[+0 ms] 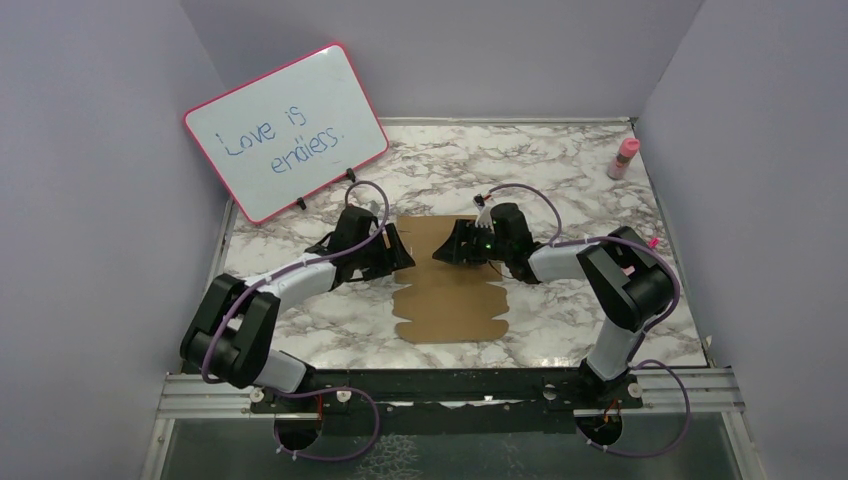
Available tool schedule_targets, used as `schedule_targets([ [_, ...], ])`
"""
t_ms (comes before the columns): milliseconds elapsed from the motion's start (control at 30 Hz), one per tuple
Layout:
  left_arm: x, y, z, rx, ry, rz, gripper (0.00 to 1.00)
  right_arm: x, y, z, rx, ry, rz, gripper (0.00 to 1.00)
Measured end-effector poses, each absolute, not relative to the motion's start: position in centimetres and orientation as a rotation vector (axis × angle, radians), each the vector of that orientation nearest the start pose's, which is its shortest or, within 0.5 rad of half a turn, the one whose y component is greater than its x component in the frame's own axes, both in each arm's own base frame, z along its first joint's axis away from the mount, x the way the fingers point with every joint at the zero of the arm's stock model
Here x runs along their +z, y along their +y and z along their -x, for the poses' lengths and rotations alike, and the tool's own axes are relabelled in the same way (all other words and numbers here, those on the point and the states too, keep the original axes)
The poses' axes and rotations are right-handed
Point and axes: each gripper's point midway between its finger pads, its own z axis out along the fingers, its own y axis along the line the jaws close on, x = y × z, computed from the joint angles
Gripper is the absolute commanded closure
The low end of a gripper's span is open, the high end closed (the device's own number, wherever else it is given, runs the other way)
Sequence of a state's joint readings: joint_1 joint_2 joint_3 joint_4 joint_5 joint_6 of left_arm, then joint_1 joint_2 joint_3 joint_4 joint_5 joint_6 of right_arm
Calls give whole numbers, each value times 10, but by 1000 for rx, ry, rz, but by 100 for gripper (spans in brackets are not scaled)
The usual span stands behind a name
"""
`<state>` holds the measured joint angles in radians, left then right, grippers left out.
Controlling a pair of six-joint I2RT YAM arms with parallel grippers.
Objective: Fold the paper box
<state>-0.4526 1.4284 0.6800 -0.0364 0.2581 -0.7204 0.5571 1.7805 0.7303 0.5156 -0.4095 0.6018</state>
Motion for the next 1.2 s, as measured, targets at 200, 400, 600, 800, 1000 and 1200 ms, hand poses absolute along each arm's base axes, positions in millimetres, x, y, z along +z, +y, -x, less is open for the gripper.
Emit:
schedule_targets([
  [200,43,-208,-277,-845,2528,238,30,44,303,-312,1092,2253,217,25],
  [400,45,-216,-278,-911,2518,209,32,44,304,-312,1093,2254,220,25],
  [600,49,-222,-277,-965,2510,192,35,44,304,-311,1094,2254,221,25],
  [800,62,-227,-276,-1010,2482,169,36,45,305,-311,1094,2254,223,25],
  [1000,73,-239,-275,-1045,2464,122,36,45,305,-311,1094,2254,223,25],
  [1200,72,-259,-267,-1067,2485,53,36,45,306,-310,1094,2254,226,25],
])
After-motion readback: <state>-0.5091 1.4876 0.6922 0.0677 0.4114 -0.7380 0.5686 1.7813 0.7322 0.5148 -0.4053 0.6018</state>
